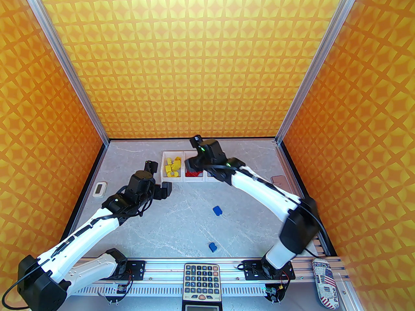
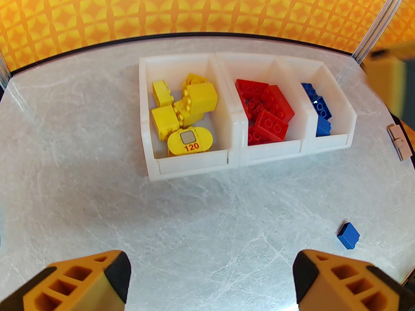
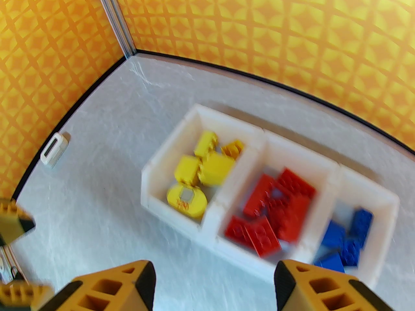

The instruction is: Sort the legos into containers by color

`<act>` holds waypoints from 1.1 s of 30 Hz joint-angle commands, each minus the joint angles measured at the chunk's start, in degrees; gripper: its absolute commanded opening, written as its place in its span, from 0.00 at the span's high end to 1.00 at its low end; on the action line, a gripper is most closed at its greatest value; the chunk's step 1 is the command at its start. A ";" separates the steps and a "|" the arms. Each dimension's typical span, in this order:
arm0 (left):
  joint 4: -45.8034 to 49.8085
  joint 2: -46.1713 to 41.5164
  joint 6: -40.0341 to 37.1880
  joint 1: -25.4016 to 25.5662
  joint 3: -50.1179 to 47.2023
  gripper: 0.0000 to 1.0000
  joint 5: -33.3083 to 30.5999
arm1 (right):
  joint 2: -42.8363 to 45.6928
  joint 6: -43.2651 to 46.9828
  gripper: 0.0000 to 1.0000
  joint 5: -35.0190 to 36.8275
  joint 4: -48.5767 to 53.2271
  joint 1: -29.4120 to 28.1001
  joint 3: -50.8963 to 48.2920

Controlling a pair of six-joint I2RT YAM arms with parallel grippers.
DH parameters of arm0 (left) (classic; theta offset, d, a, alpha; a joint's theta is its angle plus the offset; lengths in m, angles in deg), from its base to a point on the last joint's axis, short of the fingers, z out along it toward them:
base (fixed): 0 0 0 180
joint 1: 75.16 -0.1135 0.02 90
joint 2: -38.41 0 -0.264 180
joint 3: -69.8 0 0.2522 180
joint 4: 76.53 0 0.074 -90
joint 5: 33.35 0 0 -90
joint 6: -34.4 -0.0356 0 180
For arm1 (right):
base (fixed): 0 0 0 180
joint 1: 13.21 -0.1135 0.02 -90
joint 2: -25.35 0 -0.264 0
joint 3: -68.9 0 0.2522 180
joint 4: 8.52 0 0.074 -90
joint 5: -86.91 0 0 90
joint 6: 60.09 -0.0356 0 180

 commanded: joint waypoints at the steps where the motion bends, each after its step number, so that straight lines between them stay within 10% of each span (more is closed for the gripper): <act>1: -0.58 2.71 1.99 1.59 -0.44 0.13 1.14 | 4.03 0.72 0.35 2.60 -0.79 0.14 -6.34; 33: -11.39 26.20 15.83 27.24 0.79 0.15 1.11 | 21.15 -4.83 0.32 10.11 -1.61 6.16 -24.86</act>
